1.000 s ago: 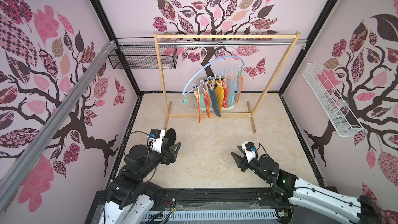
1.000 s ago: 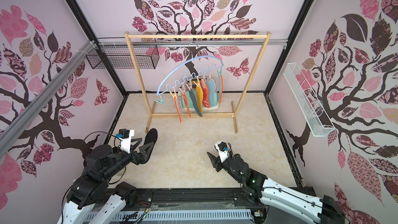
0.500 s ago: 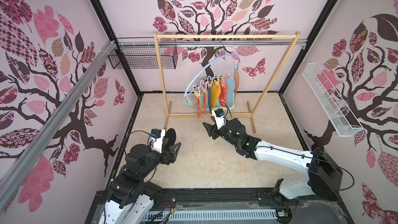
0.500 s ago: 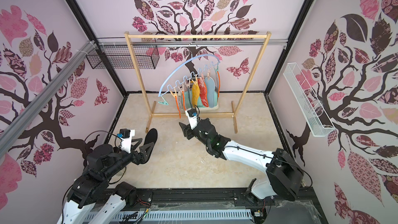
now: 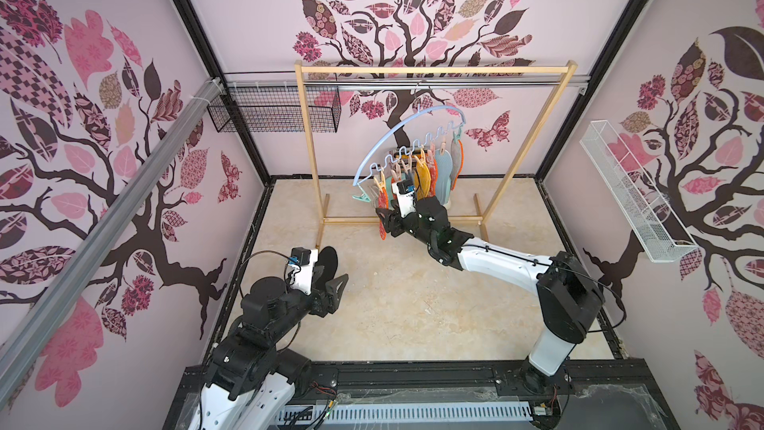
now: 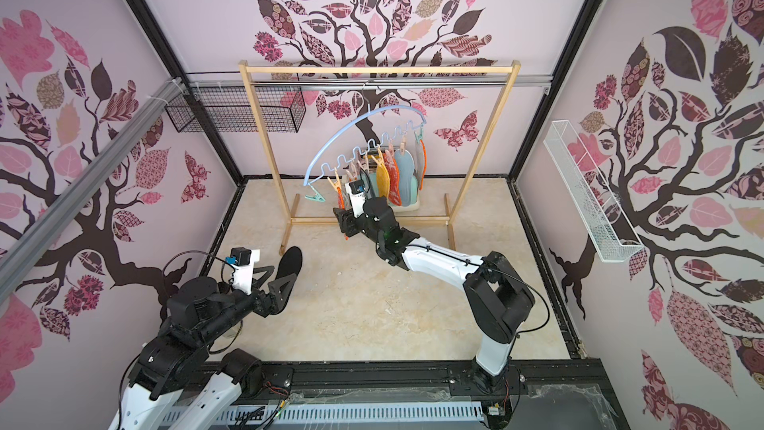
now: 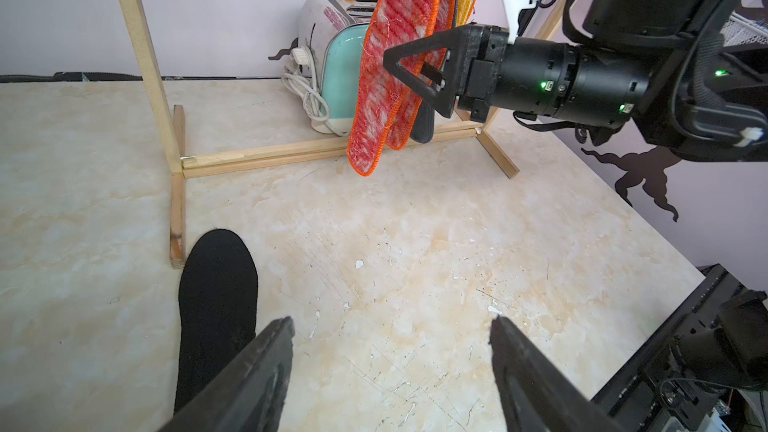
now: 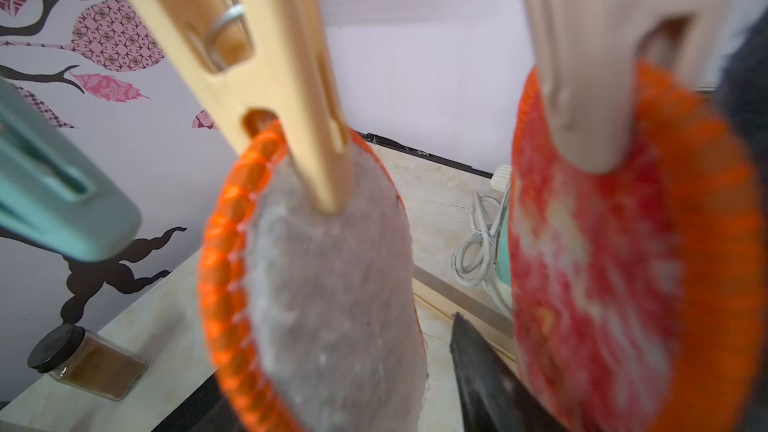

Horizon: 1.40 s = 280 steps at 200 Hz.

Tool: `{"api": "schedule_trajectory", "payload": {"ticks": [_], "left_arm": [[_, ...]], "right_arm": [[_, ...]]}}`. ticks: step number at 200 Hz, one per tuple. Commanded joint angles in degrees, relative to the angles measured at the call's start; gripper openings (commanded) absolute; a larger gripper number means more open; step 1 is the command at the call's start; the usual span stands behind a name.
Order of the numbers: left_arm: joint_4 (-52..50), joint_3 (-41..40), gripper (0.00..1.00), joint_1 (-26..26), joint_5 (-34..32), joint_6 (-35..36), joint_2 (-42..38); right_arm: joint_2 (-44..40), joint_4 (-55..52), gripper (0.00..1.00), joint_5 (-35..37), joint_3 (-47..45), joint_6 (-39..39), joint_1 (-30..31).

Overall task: Take the shoe insoles off the hanger
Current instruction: Remove the insole from the hanger.

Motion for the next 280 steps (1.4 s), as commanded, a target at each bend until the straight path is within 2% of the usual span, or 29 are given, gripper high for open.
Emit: {"api": "schedule_trajectory", "payload": {"ticks": [1,59,154,215,239,265,280], "left_arm": [[0.2,0.1,0.78,-0.2,0.2,0.0,-0.2],[-0.1,0.0,0.78,-2.0,-0.4,0.0,0.6],[-0.1,0.0,0.78,-2.1,-0.3,0.0,0.8],[-0.2,-0.1,0.78,-2.2,-0.5,0.0,0.9],[-0.2,0.0,0.78,-2.1,-0.5,0.0,0.9],[-0.3,-0.1,0.78,-2.1,-0.6,0.0,1.0],[-0.3,-0.1,0.79,-2.2,-0.6,0.0,0.9]], "right_arm": [[4.2,0.7,0.58,-2.6,3.0,1.2,-0.4],[10.6,6.4,0.52,-2.9,5.1,2.9,-0.7],[13.8,15.0,0.41,-4.4,2.9,4.2,-1.6],[14.1,19.3,0.23,-5.8,-0.6,5.0,-2.4],[13.5,20.2,0.11,-6.3,-1.7,5.0,-2.7],[12.0,22.4,0.01,-7.8,-4.1,5.0,-3.0],[10.8,22.3,0.00,-8.8,-5.2,5.0,-3.1]]}}
